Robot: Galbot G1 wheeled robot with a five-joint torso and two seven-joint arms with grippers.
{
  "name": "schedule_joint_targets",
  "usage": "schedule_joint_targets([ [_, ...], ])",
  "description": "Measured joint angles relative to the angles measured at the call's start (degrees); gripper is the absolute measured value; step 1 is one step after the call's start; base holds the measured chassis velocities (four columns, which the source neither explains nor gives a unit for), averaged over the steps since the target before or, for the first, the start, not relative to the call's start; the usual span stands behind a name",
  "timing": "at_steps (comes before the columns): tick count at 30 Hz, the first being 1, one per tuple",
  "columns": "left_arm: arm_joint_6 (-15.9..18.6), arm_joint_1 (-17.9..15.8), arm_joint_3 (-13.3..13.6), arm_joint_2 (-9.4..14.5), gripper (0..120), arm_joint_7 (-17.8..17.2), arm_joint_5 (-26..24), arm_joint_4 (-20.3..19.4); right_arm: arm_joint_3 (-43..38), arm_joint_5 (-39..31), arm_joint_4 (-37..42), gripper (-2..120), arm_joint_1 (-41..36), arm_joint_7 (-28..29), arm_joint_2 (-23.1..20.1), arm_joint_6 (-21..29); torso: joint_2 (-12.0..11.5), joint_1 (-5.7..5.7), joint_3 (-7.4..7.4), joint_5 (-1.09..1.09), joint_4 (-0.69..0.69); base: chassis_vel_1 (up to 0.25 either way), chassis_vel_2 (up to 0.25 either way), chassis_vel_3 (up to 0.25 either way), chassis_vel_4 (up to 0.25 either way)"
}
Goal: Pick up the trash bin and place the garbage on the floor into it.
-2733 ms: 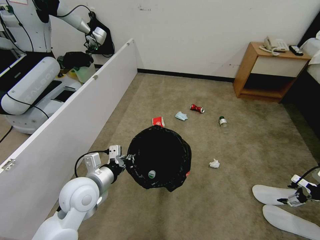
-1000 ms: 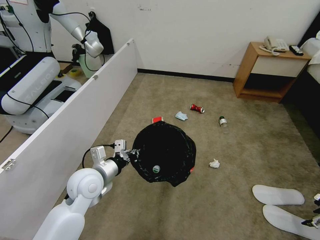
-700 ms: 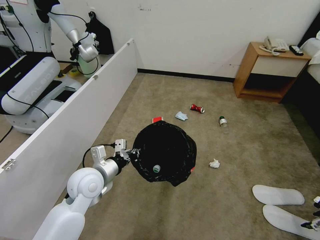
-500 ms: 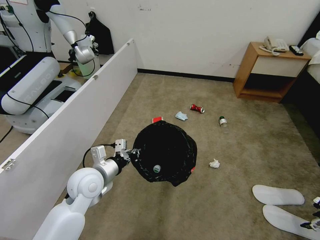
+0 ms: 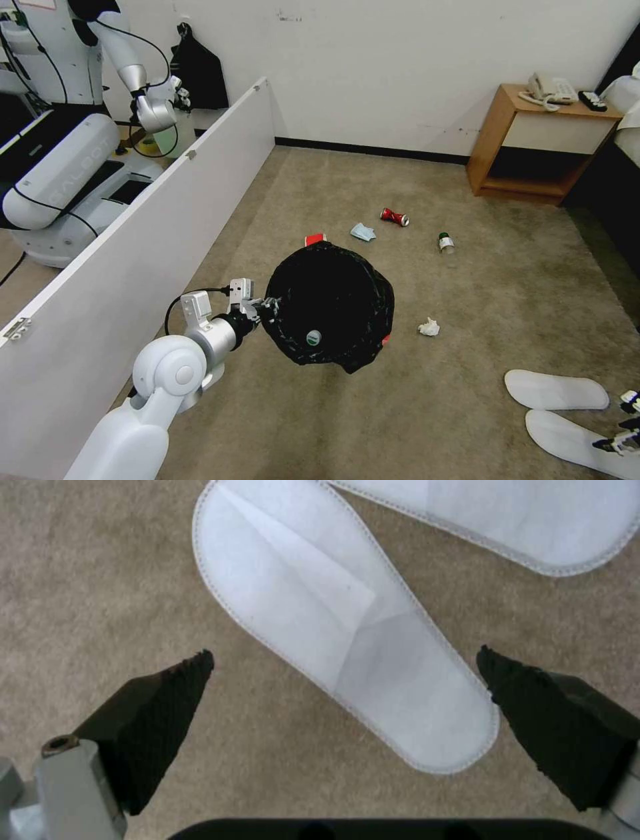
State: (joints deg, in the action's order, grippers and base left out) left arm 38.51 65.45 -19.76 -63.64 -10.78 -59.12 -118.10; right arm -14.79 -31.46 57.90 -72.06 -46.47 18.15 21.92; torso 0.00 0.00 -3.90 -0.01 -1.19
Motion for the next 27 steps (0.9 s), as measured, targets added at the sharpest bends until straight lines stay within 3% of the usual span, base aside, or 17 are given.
schedule_joint_targets([
  [8,-0.01,0.42,-0.07,-0.19,0,0.01,0.08,-0.04,7.34,0.79,-2.57,100,8.47,-0.16,3.55,-0.45,0.00,0.00,0.00,0.01,0.02,0.000,0.000,0.000,0.000],
  [27,-0.05,1.05,-1.13,-0.29,0,0.02,0.10,-0.70,11.82,2.72,-2.08,100,11.97,-0.52,5.56,0.17,0.00,0.00,0.00,0.00,0.00,0.000,0.000,0.000,0.000],
])
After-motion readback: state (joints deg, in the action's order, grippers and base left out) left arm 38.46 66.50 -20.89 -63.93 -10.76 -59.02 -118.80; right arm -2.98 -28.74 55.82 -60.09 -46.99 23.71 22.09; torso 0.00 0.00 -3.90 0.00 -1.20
